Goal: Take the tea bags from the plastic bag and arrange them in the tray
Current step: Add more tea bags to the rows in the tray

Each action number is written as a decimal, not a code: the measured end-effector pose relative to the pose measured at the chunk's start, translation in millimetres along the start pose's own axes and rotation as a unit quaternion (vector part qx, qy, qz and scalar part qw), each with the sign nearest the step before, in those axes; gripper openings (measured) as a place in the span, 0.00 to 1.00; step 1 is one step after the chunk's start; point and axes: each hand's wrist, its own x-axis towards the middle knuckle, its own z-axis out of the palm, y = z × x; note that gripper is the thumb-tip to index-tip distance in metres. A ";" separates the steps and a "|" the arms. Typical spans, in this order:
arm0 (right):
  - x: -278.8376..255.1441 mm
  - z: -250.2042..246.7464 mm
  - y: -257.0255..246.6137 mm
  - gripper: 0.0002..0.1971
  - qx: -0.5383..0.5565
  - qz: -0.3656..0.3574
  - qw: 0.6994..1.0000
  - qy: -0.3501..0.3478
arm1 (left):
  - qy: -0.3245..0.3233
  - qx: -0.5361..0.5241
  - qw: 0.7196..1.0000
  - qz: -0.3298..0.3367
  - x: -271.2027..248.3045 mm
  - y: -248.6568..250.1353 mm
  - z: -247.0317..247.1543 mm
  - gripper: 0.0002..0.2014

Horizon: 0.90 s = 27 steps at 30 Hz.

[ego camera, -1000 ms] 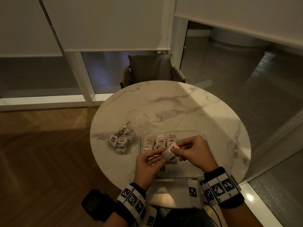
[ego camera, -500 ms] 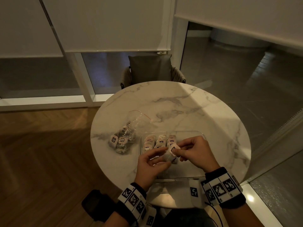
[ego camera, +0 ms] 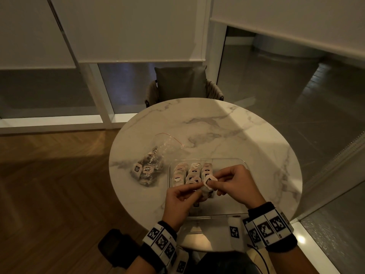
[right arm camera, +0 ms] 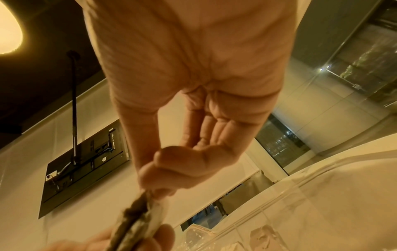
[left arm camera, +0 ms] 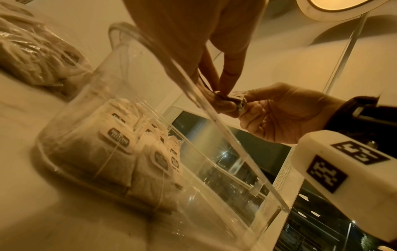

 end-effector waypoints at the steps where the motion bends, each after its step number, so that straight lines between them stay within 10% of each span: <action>1: 0.7 -0.8 0.9 0.11 -0.002 0.000 1.000 -0.002 | 0.000 0.002 1.000 0.000 -0.1 0.3 0.1 0.11; 16: -5.3 -3.1 -7.3 0.05 -0.047 -0.083 0.988 -0.120 | -0.063 0.057 0.996 0.007 -0.5 3.5 -1.7 0.19; 27: -5.1 3.3 -9.5 0.07 -0.072 -0.122 0.989 -0.033 | -0.061 0.047 0.997 0.006 -0.1 2.7 -1.7 0.14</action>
